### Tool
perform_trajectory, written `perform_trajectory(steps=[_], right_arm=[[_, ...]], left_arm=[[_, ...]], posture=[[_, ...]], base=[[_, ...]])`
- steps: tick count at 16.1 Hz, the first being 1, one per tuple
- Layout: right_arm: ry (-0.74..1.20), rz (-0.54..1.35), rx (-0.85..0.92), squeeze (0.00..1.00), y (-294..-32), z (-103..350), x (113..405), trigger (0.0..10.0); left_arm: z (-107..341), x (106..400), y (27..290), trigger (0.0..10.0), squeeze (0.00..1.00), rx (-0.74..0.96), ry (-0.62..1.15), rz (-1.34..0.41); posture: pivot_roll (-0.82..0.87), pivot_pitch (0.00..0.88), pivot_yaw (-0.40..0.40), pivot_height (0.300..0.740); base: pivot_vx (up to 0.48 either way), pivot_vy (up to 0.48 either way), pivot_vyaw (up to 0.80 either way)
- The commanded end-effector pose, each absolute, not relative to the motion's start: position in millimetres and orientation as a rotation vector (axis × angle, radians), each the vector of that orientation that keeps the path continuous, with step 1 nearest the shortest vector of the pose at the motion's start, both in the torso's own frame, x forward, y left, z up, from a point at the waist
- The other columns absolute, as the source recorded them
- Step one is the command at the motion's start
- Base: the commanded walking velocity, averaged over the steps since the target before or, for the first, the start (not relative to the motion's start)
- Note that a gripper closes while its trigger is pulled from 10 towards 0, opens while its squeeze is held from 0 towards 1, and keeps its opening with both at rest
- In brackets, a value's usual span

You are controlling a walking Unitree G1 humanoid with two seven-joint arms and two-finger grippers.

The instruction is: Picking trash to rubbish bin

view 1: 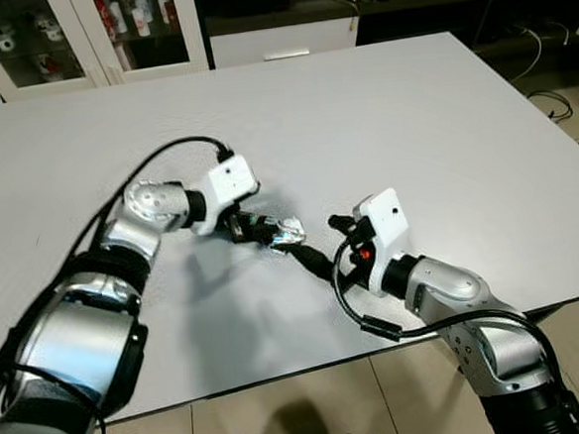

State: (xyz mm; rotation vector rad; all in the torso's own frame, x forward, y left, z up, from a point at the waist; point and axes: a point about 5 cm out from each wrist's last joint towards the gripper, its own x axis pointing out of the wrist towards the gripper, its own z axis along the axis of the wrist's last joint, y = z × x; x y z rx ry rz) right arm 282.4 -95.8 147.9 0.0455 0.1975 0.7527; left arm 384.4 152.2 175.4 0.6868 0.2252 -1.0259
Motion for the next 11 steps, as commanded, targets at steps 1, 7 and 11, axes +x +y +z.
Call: perform_trajectory(steps=[1,7,11], right_arm=[[0.199,0.76,0.054,0.0,-93.6,149.0,278.9,10.0],[0.205,0.756,0.058,0.0,-94.6,148.7,278.1,10.0],[0.208,0.763,0.062,0.0,-94.3,148.6,276.5,10.0]], left_arm=[[176.5,385.0,154.5,10.0,0.0,0.703,0.252,-1.033],[165.6,378.3,163.4,10.0,0.0,0.701,0.332,-1.094],[154.7,373.6,166.3,10.0,0.0,0.719,0.369,-1.112]], posture=[[-0.09,0.164,0.038,0.74],[-0.1,0.164,0.037,0.74],[-0.1,0.165,0.034,0.74]], base=[[0.0,0.0,0.0],[0.0,0.0,0.0],[0.0,0.0,0.0]])
